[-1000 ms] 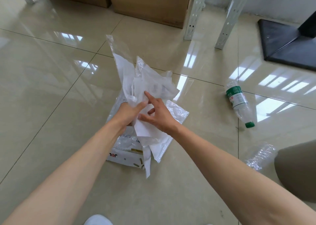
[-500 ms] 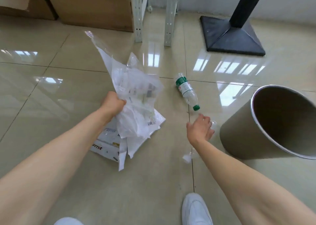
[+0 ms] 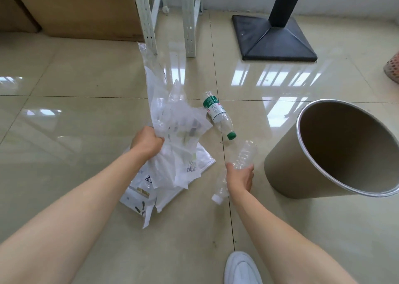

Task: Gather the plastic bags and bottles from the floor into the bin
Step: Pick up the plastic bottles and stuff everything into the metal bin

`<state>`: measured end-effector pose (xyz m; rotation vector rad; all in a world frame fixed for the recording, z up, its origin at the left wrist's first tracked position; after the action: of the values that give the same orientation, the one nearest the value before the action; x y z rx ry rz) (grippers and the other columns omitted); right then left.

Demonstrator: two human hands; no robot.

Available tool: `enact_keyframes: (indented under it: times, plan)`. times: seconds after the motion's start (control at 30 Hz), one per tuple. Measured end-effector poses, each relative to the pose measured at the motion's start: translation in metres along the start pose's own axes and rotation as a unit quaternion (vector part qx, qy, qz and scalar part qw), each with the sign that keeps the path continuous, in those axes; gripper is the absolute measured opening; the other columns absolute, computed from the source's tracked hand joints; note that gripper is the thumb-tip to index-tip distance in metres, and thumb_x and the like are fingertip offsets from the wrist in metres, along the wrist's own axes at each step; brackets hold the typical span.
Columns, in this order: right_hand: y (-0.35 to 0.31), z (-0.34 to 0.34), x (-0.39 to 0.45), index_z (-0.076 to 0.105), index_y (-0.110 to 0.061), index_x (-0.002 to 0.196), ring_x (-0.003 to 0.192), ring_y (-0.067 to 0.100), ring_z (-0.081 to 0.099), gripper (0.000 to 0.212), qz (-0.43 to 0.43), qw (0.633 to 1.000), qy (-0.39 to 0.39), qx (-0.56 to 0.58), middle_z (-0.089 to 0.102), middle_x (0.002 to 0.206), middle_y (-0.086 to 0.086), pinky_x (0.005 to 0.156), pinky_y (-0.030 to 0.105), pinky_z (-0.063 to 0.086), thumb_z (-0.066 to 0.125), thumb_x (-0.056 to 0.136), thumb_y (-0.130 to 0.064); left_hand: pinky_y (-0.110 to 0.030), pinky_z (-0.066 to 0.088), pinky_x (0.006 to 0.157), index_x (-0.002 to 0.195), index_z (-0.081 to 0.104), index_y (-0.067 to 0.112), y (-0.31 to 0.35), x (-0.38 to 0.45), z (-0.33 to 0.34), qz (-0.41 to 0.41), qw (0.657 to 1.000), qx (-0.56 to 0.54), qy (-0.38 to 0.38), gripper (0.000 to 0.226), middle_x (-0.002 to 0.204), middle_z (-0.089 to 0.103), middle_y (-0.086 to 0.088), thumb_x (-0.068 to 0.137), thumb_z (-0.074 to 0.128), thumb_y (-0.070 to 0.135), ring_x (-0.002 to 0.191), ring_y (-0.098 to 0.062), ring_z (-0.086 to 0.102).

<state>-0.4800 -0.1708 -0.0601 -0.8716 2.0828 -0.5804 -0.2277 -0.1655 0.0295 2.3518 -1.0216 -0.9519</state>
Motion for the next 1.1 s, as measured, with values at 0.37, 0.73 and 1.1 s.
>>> enact_keyframes:
  times: [0.37, 0.73, 1.1]
  plan:
    - [-0.075, 0.066, -0.076, 0.014, -0.033, 0.153, 0.132, 0.013, 0.046, 0.078, -0.229, 0.936, -0.259, 0.070, 0.044, 0.149, -0.005, 0.109, 0.031, 0.039, 0.057, 0.091, -0.050, -0.036, 0.056, 0.083, 0.100, 0.070, 0.014, -0.020, -0.014, -0.001, -0.018, 0.984, -0.161, -0.073, 0.022, 0.098, 0.075, -0.008, 0.081, 0.065, 0.024, 0.090, -0.025, 0.071]
    - [-0.074, 0.100, -0.101, 0.043, -0.029, 0.144, 0.140, 0.015, 0.038, 0.063, -0.142, 0.882, -0.425, 0.146, 0.042, 0.152, -0.003, 0.114, 0.035, 0.028, 0.018, 0.097, -0.062, -0.023, 0.051, 0.087, 0.118, 0.068, 0.026, -0.064, -0.004, -0.001, 0.044, 0.957, -0.272, -0.086, 0.049, 0.109, 0.075, 0.009, 0.071, 0.082, 0.030, 0.100, -0.001, 0.070]
    - [-0.131, 0.090, 0.019, 0.050, -0.017, 0.135, 0.122, 0.026, 0.049, 0.039, -0.366, 0.910, -0.036, -0.192, 0.051, 0.136, 0.007, 0.099, 0.038, 0.040, 0.046, 0.097, -0.023, -0.035, 0.055, 0.080, 0.112, 0.066, 0.019, -0.079, 0.023, 0.023, -0.074, 0.976, -0.200, 0.048, 0.057, 0.099, 0.073, 0.001, 0.060, 0.080, 0.037, 0.091, -0.023, 0.069]
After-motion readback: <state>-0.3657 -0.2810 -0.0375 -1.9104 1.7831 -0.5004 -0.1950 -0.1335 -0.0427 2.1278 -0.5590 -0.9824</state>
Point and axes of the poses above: each hand's wrist, its own x-axis towards the middle knuckle, its own z-axis out of the palm, y = z × x, the point moved 1 cm from there along x, towards the middle knuckle
